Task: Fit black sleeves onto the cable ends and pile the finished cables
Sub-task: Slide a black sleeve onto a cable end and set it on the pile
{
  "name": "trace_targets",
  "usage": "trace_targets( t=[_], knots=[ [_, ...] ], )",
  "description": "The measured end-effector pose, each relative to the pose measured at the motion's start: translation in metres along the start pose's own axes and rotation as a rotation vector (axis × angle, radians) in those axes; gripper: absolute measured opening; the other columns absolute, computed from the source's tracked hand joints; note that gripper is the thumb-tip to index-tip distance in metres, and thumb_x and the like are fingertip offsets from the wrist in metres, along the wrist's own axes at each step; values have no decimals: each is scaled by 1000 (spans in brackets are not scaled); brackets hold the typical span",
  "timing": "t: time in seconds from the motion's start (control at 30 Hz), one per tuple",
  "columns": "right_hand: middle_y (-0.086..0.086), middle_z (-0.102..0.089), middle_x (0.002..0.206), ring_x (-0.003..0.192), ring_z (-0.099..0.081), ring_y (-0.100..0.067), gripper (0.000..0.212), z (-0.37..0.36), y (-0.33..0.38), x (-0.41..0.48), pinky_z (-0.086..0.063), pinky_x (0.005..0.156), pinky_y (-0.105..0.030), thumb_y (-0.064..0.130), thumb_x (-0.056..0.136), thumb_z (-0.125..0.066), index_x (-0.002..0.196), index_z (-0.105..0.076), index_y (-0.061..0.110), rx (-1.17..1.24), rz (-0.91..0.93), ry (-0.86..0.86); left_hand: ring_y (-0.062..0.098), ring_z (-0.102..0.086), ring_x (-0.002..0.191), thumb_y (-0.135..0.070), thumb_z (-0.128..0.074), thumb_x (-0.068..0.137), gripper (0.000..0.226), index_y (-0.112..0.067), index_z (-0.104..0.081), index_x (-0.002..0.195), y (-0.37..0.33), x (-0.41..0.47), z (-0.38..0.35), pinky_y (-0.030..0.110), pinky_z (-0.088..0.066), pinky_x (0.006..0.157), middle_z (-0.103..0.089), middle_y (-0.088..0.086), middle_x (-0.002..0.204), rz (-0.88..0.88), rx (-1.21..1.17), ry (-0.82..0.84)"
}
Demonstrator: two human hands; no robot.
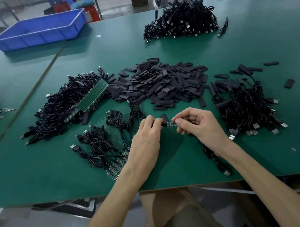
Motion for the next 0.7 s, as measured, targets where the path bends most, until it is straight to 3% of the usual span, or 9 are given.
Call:
trace_targets(
  t=[0.2,0.57,0.7],
  knots=[
    [-4,-76,82,78,-72,-12,10,-1,2,0,-51,69,-14,10,98,-69,98,-76,17,-27,19,2,26,-49,105,17,-53,85,42,-4,-61,121,-2,2,2,42,-50,60,-54,8,106,-18,3,10],
    [-6,-75,80,74,-71,-16,9,-4,0,1,-55,71,-20,8,97,-69,103,-72,14,-28,1,35,26,-50,105,14,-53,86,39,-2,-59,121,-4,2,3,40,-52,66,-54,9,108,-82,1,26],
    [-4,-73,78,73,-70,-17,12,-3,-2,1,-56,73,-23,7,97,-69,102,-71,18,-44,2,54,27,-52,103,6,-53,94,27,-1,-60,119,-8,3,3,40,-52,67,-55,9,106,-127,-3,23]
  ],
)
Point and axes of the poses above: each hand's wrist, its own x-axis towards the middle knuckle, its own z-axis out of the back of the hand, y = z × x, the point moved 4 cm from there along x, towards the middle knuckle
